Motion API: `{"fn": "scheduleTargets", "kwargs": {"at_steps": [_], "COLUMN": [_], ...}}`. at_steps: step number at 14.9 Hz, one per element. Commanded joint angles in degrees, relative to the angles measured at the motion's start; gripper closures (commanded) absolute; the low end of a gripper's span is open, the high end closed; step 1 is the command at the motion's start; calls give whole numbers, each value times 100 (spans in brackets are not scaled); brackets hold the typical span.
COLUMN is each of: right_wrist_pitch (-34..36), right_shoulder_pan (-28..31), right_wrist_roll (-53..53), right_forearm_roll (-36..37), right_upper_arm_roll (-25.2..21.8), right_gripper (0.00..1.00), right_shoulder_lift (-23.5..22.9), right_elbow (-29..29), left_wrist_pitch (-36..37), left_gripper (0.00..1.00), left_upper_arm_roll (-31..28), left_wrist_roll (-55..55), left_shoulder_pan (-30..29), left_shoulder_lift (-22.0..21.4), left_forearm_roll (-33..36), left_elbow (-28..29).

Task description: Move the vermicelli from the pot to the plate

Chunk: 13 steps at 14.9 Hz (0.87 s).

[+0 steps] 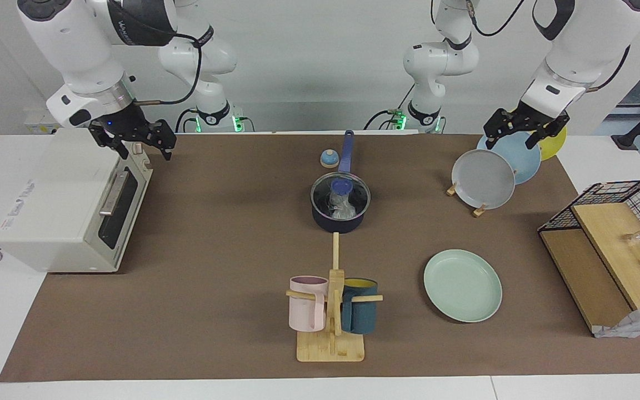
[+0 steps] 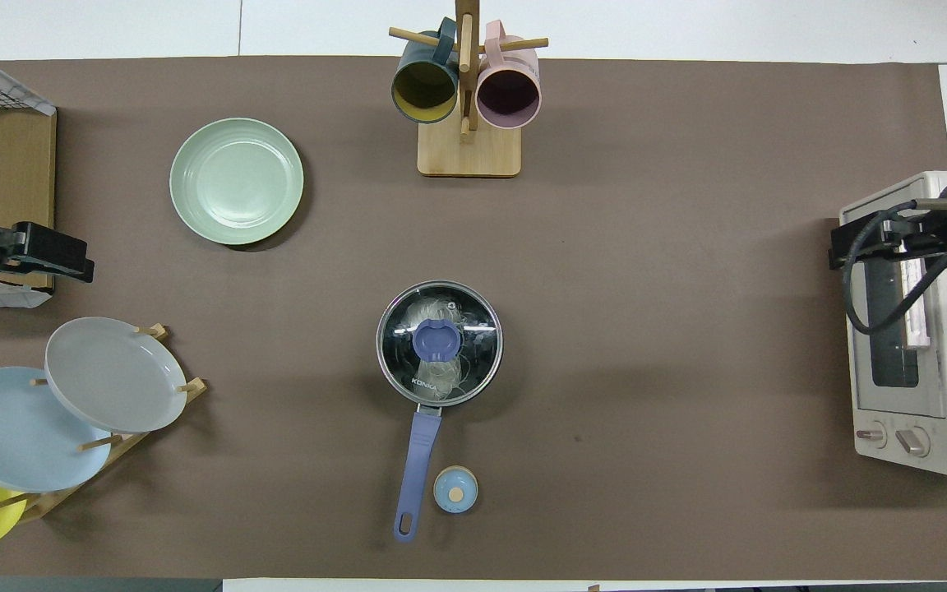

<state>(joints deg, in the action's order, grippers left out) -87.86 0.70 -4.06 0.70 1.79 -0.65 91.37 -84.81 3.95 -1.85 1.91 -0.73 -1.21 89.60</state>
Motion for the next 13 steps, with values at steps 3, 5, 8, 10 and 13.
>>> {"fn": "scheduleTargets", "kwargs": {"at_steps": [3, 5, 8, 10, 13], "right_wrist_pitch": [84, 84, 58, 40, 41], "right_shoulder_pan": [97, 79, 141, 141, 89], "right_wrist_roll": [160, 125, 98, 116, 203], "right_forearm_roll": [-78, -78, -131, -166, -157], "right_upper_arm_roll": [68, 76, 59, 59, 76], "right_gripper": [0, 0, 0, 0, 0], "right_shoulder_lift": [65, 83, 118, 127, 206], "right_elbow": [21, 21, 108, 91, 74], "left_wrist_pitch": [-18, -18, -18, -10, -18], "left_gripper": [0, 0, 0, 0, 0], "left_upper_arm_roll": [10, 10, 10, 10, 10], "left_wrist_roll": [-43, -43, -43, -43, -43], "left_shoulder_pan": [-24, -24, -24, -24, -24], "left_shoulder_lift": [-129, -129, -129, -129, -129], "left_forearm_roll": [138, 138, 138, 129, 138], "left_elbow": [145, 145, 145, 145, 145]}}
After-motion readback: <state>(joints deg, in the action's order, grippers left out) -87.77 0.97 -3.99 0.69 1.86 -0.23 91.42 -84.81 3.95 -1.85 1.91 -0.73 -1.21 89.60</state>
